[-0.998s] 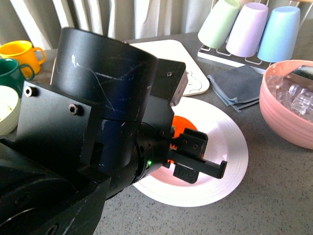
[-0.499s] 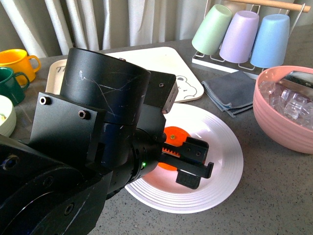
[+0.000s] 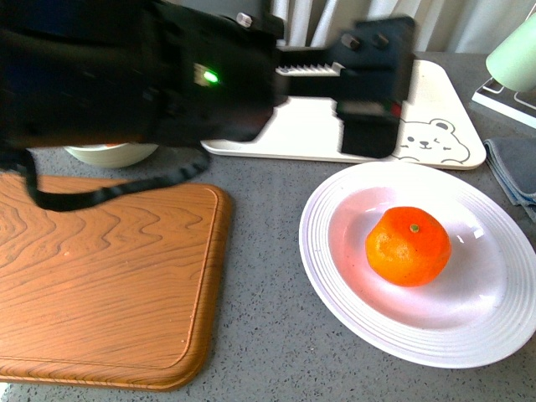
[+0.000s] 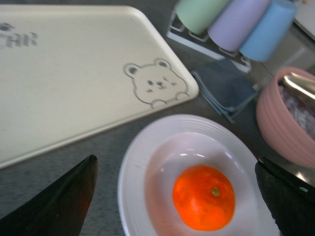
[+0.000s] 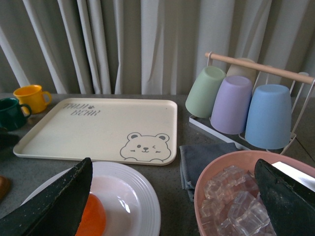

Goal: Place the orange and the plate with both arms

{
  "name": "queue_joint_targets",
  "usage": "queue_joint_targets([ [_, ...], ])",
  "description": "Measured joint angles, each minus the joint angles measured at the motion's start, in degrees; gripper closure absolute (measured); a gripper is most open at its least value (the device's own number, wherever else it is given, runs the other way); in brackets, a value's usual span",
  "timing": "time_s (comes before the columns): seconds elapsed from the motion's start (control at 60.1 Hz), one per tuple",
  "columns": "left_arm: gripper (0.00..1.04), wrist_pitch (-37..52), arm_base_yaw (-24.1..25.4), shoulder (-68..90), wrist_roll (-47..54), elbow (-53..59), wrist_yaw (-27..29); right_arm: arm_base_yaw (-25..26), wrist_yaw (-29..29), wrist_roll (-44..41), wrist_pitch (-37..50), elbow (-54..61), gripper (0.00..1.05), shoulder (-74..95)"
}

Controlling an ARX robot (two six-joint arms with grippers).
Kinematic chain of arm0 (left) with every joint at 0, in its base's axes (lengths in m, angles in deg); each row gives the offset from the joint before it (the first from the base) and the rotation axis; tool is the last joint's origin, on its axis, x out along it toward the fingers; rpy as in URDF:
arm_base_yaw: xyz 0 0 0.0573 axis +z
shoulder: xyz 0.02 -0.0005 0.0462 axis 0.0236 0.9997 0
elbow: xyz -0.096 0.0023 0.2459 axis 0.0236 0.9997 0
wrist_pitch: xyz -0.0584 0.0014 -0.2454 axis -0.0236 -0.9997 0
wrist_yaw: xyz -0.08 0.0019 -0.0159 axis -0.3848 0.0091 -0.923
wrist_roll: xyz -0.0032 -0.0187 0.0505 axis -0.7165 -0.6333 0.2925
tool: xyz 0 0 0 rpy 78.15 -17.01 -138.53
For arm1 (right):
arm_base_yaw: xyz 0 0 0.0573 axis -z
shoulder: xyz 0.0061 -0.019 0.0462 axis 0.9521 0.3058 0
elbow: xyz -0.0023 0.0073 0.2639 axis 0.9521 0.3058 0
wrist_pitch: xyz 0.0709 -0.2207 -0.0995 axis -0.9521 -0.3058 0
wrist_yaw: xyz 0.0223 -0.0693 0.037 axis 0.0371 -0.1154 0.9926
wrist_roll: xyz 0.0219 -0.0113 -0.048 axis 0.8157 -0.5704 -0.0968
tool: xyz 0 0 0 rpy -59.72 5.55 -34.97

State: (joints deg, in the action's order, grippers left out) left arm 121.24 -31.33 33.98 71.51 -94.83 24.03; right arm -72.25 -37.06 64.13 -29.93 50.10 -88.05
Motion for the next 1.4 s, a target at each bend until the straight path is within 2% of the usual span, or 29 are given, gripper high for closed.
queue_joint_targets([
  [0.116,0.09,3.58,9.44,-5.62,-1.36,5.49,-0.63,0.00,0.00,0.00,0.00,0.00,0.09,0.00],
  [0.15,0.16,11.54,10.51,-5.99,1.90,9.07,9.51,0.02,0.00,0.00,0.00,0.00,0.09,0.00],
  [0.166,0.21,17.84,11.37,-6.27,4.55,11.98,16.66,0.00,0.20,0.00,0.00,0.00,0.09,0.00],
  [0.2,0.28,24.52,13.07,-7.58,7.67,16.50,23.78,0.00,0.20,0.00,0.00,0.00,0.09,0.00],
  [0.249,0.39,30.23,16.17,-10.91,10.60,22.38,30.18,0.02,0.09,0.00,-0.02,0.00,0.09,0.02],
  [0.349,0.57,31.32,19.47,-17.18,12.83,28.00,29.97,0.00,0.00,0.00,-0.02,0.00,0.09,-0.02],
  [0.449,0.83,29.59,22.05,-23.89,14.01,33.75,26.97,0.02,0.02,0.00,-0.02,0.00,0.09,0.00],
  [0.549,1.03,27.36,23.61,-29.18,14.27,36.68,25.00,0.00,0.00,0.00,-0.02,0.00,0.09,-0.02],
  [0.831,1.03,16.33,27.96,-46.36,14.56,42.99,20.70,0.00,0.00,0.00,-0.02,0.00,0.09,-0.02],
  [0.865,1.03,14.40,30.18,-48.85,14.67,43.54,17.31,0.00,0.02,0.00,-0.02,0.00,0.09,-0.02],
  [0.931,1.03,10.58,32.35,-53.59,14.64,44.33,16.92,0.02,0.02,0.00,-0.02,0.00,0.09,-0.02],
  [1.397,1.03,-6.49,32.46,-72.96,14.67,45.48,16.52,0.00,0.02,0.00,-0.02,0.00,0.09,-0.02],
])
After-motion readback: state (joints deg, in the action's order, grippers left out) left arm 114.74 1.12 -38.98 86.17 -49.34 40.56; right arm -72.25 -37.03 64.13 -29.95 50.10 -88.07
